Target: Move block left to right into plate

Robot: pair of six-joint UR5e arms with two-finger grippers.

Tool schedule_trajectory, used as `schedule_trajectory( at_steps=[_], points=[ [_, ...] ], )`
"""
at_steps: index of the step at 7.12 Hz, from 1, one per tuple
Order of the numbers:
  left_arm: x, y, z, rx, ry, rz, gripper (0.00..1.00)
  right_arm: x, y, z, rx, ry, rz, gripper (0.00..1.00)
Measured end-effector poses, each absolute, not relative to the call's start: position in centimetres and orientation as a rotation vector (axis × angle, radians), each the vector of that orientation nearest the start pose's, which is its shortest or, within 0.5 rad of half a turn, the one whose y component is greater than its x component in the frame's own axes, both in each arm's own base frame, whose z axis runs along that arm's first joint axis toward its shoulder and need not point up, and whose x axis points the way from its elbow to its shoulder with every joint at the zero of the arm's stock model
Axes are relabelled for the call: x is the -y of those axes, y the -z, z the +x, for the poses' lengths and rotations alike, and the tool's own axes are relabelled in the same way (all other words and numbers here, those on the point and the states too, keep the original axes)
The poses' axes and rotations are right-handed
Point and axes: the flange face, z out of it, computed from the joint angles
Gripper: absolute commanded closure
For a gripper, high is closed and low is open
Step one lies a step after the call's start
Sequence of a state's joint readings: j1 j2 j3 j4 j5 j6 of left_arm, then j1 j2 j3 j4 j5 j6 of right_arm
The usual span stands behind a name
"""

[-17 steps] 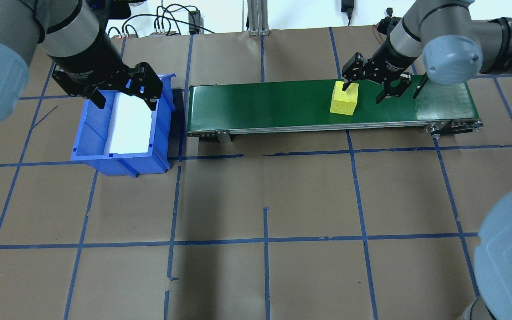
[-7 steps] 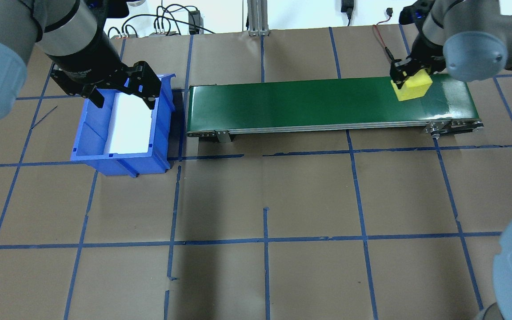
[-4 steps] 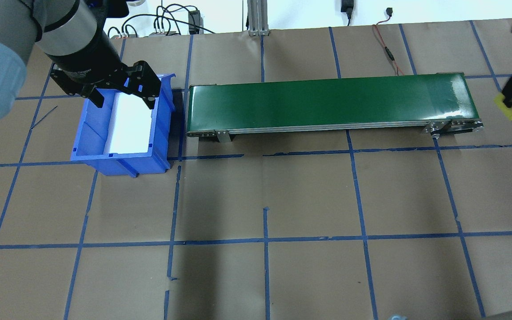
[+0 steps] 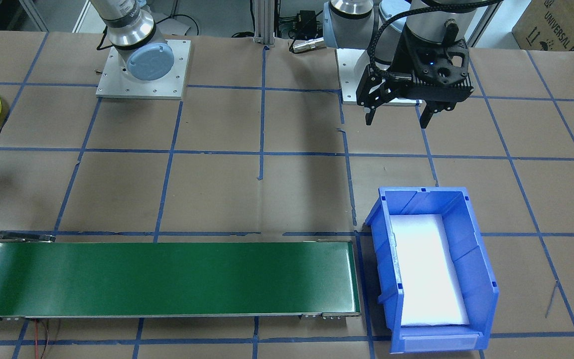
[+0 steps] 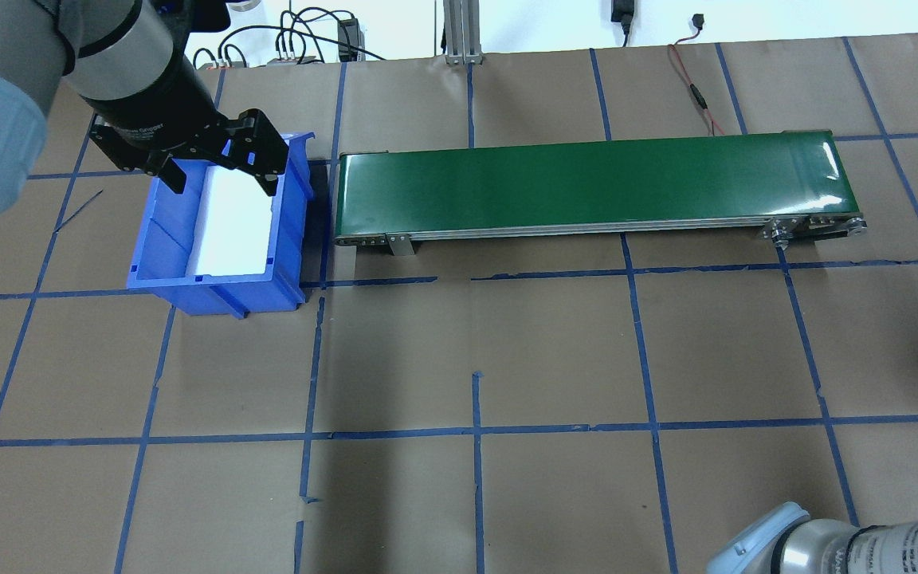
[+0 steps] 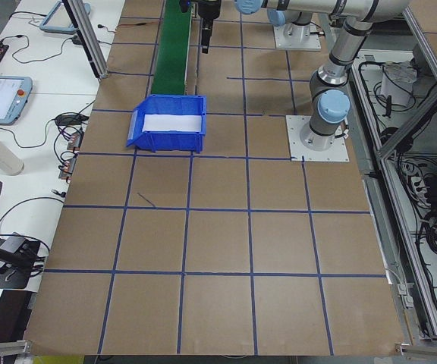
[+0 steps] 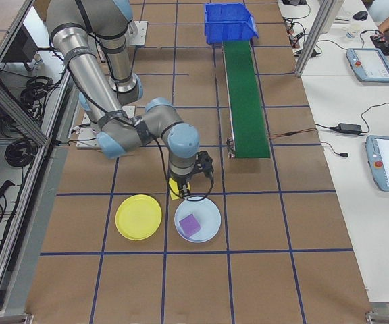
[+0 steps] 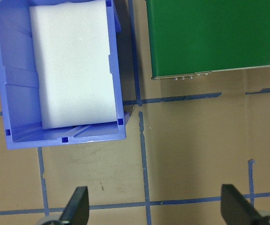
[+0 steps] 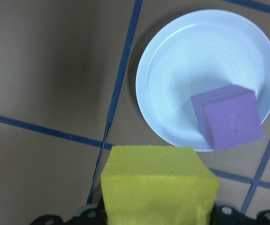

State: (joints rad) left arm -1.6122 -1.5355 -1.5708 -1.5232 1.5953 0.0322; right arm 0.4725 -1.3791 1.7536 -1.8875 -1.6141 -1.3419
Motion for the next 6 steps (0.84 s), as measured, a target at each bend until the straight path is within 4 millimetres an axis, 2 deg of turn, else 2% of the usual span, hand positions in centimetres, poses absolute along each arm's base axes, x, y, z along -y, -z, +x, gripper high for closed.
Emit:
schedule_trajectory(
  at_steps=[2, 4, 6],
  points=[
    [47.9, -51.0, -15.1, -3.113, 0.129, 0.113, 0.0, 30.9, -29.5, -44.5, -3.036, -0.07, -0.3, 0.4],
    [47.9, -51.0, -15.1, -3.113, 0.129, 0.113, 0.0, 27.0, -26.1, -45.1, -3.025, -0.043, -0.259, 0.35],
    [47.9, -51.0, -15.0, -3.113, 0.131, 0.109, 0.0, 23.7, -24.0, -46.0, -2.995, -0.032, -0.223, 0.29]
  ],
)
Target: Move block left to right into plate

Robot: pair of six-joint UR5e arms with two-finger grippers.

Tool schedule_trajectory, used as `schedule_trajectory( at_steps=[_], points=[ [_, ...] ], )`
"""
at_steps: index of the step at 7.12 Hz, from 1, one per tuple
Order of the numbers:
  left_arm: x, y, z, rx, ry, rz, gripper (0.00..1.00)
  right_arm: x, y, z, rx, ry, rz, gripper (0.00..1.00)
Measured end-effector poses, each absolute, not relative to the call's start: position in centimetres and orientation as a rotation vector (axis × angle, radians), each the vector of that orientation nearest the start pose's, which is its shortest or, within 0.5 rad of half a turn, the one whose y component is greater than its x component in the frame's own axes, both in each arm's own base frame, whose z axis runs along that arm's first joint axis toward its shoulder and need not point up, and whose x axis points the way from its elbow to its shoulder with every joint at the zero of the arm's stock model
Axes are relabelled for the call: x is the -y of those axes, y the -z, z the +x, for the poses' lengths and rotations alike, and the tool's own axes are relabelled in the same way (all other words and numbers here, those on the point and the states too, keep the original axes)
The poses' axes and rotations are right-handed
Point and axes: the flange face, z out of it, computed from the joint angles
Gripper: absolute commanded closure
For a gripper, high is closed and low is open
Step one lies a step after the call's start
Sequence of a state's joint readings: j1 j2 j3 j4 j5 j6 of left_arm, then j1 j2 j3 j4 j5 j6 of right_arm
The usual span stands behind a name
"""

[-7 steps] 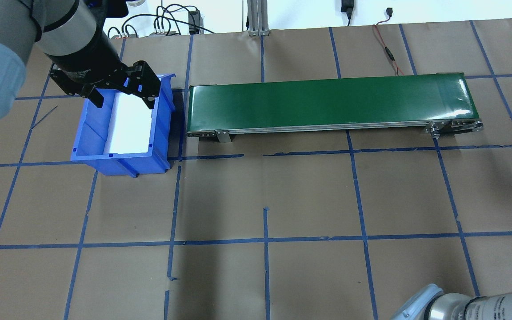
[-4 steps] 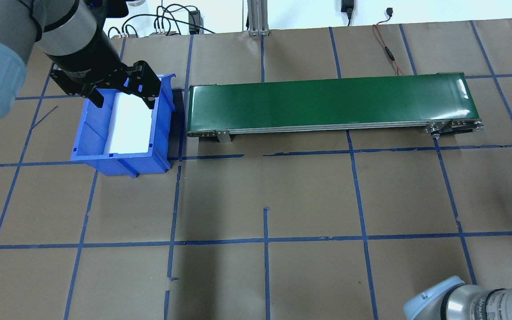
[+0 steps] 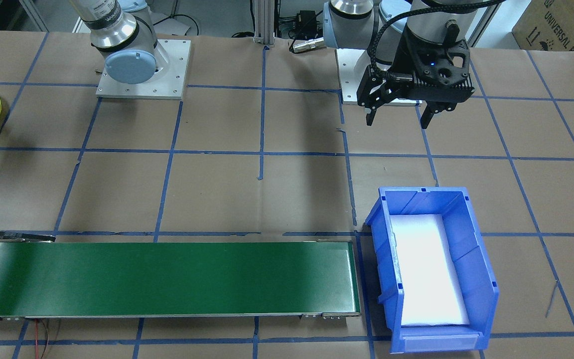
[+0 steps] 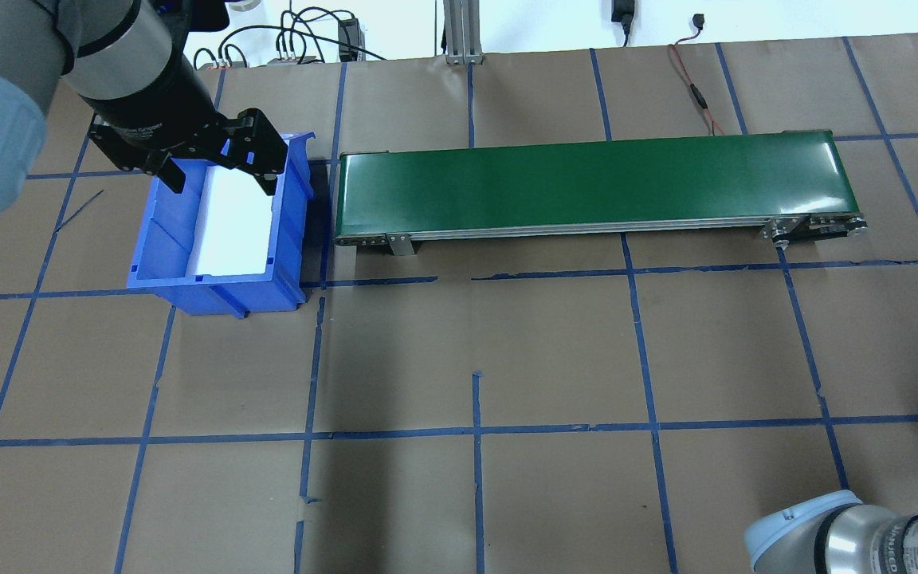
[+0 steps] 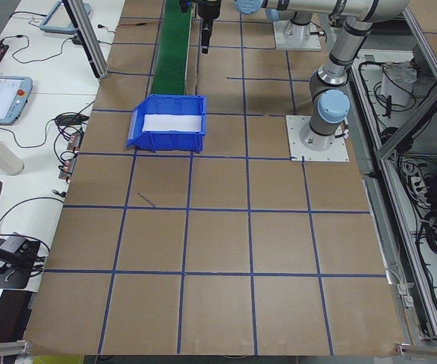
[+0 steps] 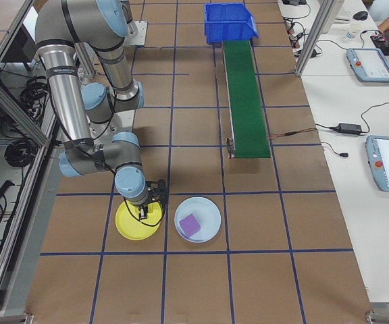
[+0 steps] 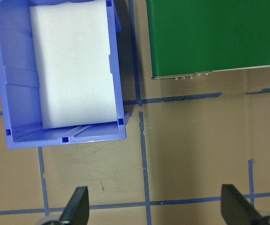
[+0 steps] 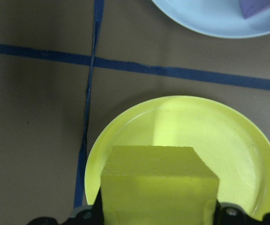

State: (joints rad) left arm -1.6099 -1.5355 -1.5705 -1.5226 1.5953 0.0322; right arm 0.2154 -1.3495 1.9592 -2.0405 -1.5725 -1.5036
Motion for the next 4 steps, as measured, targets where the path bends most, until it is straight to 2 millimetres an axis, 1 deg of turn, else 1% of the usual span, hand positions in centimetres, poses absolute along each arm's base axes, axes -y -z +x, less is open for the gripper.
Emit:
schedule_trajectory(
  at_steps=[1, 2, 3, 4],
  points=[
    [47.9, -51.1, -15.0, -3.113, 0.132, 0.109, 0.0, 22.0, -23.1, -46.8, -2.978, -0.025, -0.211, 0.16],
    [47.9, -51.1, -14.9, -3.113, 0.133, 0.108, 0.0, 20.8, -22.4, -47.5, -2.964, 0.005, -0.195, 0.03],
    [47.9, -51.1, -14.9, -3.113, 0.133, 0.108, 0.0, 20.5, -22.3, -47.8, -2.959, 0.059, -0.18, 0.0],
    [47.9, -51.2, -14.9, -3.113, 0.136, 0.102, 0.0, 20.7, -22.5, -47.8, -2.961, 0.1, -0.17, 0.0]
  ],
)
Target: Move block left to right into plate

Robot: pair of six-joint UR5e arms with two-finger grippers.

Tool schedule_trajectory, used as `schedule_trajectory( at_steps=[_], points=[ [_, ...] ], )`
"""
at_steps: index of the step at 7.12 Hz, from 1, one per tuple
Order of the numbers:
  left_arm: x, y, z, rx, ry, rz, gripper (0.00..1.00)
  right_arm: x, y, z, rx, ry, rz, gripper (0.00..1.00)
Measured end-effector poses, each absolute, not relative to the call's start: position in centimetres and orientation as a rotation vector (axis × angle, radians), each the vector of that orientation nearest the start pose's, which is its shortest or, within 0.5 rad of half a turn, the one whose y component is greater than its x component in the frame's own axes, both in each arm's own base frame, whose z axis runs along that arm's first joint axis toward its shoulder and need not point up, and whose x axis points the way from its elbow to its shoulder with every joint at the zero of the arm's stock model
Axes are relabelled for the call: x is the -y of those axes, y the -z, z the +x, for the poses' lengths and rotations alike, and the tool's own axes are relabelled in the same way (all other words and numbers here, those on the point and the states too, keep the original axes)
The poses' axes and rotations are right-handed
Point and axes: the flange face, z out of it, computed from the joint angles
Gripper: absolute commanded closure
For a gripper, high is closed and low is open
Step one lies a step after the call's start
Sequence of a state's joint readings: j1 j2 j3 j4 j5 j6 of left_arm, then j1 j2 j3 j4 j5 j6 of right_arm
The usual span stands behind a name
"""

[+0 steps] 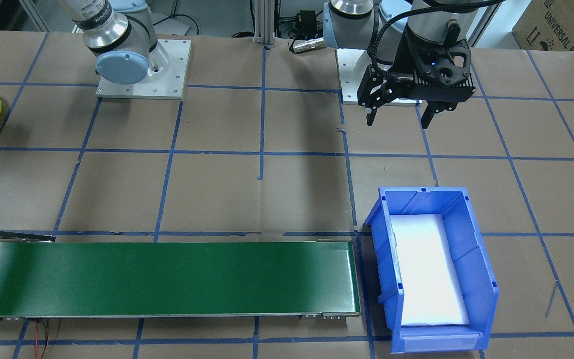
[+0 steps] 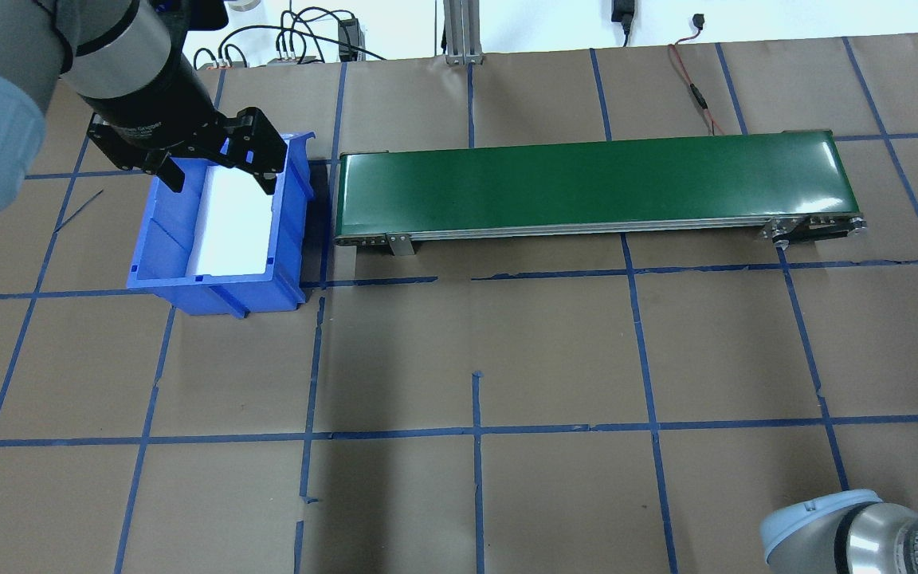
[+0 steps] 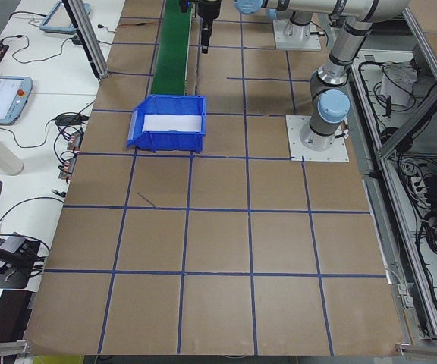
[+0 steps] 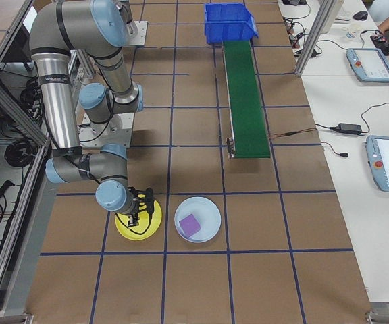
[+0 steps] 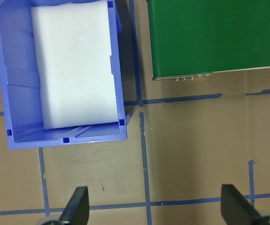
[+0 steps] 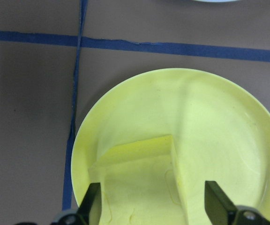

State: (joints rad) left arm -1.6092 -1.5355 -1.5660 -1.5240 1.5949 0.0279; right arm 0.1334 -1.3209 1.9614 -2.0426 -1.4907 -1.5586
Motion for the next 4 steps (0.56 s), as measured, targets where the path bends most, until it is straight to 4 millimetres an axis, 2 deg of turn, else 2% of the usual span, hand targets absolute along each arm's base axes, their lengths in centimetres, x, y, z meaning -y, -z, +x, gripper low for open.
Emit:
schedule_trajectory(
  at_steps=[1, 2, 3, 4],
  points=[
    [47.9, -51.5, -14.9, -3.113, 0.138, 0.09, 0.0, 21.5, -23.3, -47.5, -2.972, 0.12, -0.152, 0.0],
    [47.9, -51.7, -14.9, -3.112, 0.136, 0.07, 0.0, 23.7, -24.7, -46.4, -2.994, 0.115, -0.136, 0.0],
    [47.8, -51.7, -14.9, -3.112, 0.129, 0.031, 0.0, 27.7, -26.9, -43.7, -3.032, 0.086, -0.146, 0.0],
    [47.7, -51.7, -14.9, -3.112, 0.112, -0.002, 0.0, 32.3, -29.2, -40.2, -3.073, 0.053, -0.184, 0.0]
  ],
)
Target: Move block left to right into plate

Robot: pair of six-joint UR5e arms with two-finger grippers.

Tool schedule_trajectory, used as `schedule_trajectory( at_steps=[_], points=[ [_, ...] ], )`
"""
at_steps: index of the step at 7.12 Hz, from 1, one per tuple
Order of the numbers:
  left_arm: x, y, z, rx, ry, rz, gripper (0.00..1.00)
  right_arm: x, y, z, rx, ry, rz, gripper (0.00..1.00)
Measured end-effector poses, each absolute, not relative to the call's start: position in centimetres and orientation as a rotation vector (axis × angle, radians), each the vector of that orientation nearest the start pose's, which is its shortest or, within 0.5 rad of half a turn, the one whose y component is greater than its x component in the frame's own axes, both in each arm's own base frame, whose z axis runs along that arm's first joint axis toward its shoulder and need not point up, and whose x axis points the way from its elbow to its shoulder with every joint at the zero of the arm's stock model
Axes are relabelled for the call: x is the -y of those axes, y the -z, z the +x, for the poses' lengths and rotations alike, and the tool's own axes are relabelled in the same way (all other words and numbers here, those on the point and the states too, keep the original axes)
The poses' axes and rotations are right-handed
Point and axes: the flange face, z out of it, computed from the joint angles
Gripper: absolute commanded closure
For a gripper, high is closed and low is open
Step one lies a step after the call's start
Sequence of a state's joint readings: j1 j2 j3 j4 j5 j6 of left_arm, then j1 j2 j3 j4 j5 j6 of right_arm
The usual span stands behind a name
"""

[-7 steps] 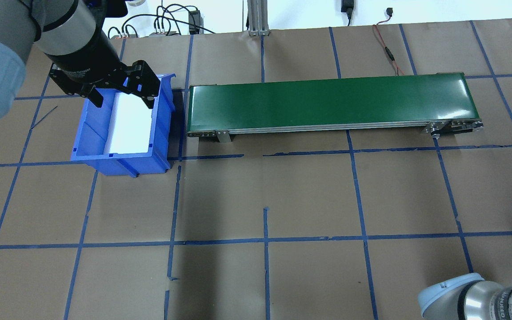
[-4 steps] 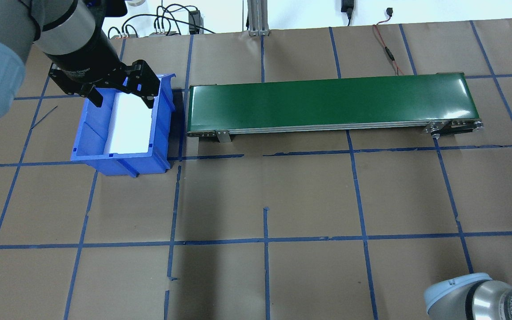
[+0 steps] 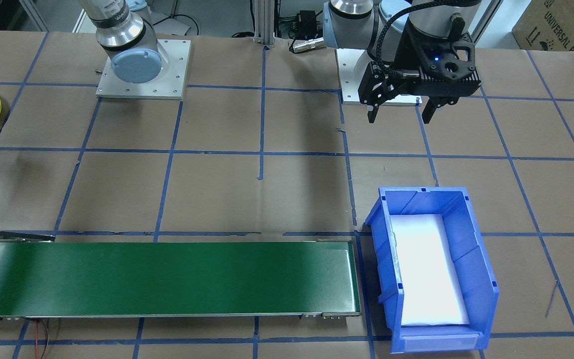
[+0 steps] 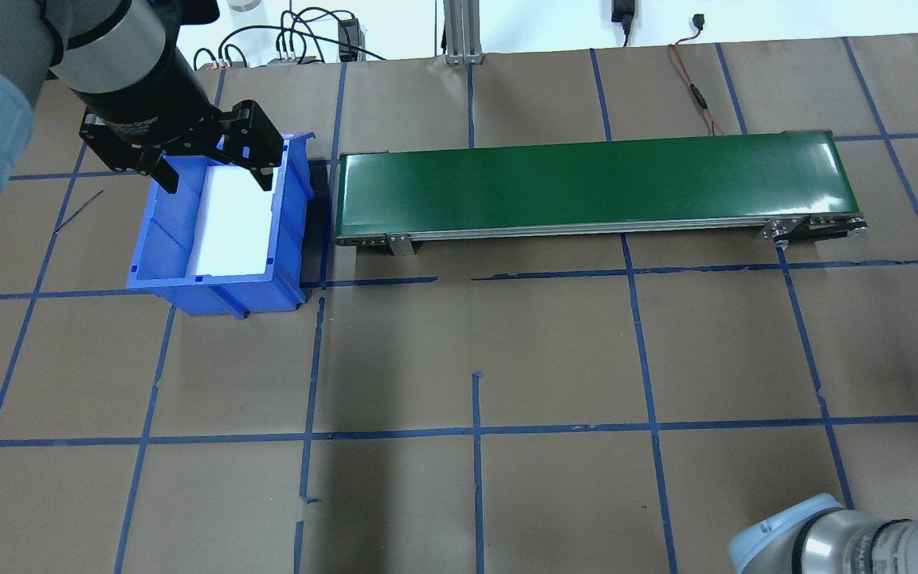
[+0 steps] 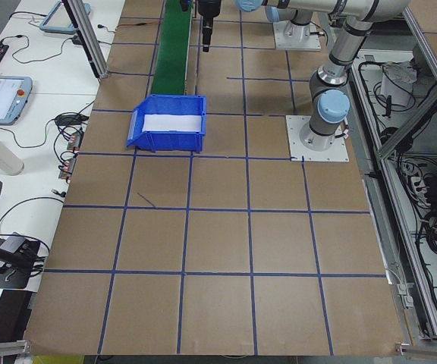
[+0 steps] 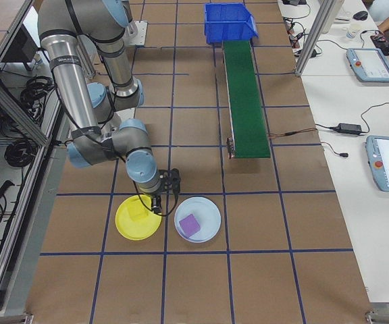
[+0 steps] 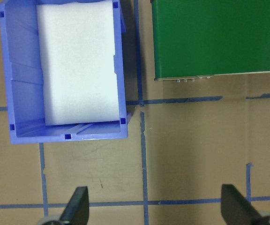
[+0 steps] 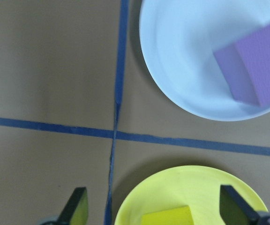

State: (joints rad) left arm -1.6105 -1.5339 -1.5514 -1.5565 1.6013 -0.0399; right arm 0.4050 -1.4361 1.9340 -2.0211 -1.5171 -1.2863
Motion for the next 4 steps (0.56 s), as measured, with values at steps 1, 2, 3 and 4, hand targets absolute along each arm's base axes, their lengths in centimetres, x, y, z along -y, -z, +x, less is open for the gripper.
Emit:
schedule_trajectory(
  at_steps=[1, 2, 3, 4],
  points=[
    [47.5, -51.6, -14.9, -3.113, 0.09, -0.016, 0.0, 37.6, -31.5, -35.6, -3.113, 0.032, -0.241, 0.0],
    [47.4, -51.5, -14.9, -3.113, 0.078, -0.018, 0.0, 42.2, -34.3, -30.9, -3.143, 0.013, -0.254, 0.0],
    [47.4, -51.3, -14.9, -3.114, 0.071, -0.018, 0.0, 45.7, -38.2, -25.4, -3.166, -0.014, -0.211, 0.0],
    [47.4, -51.2, -14.9, -3.115, 0.067, -0.018, 0.0, 48.0, -42.8, -18.8, -3.182, -0.034, -0.142, 0.0]
  ],
)
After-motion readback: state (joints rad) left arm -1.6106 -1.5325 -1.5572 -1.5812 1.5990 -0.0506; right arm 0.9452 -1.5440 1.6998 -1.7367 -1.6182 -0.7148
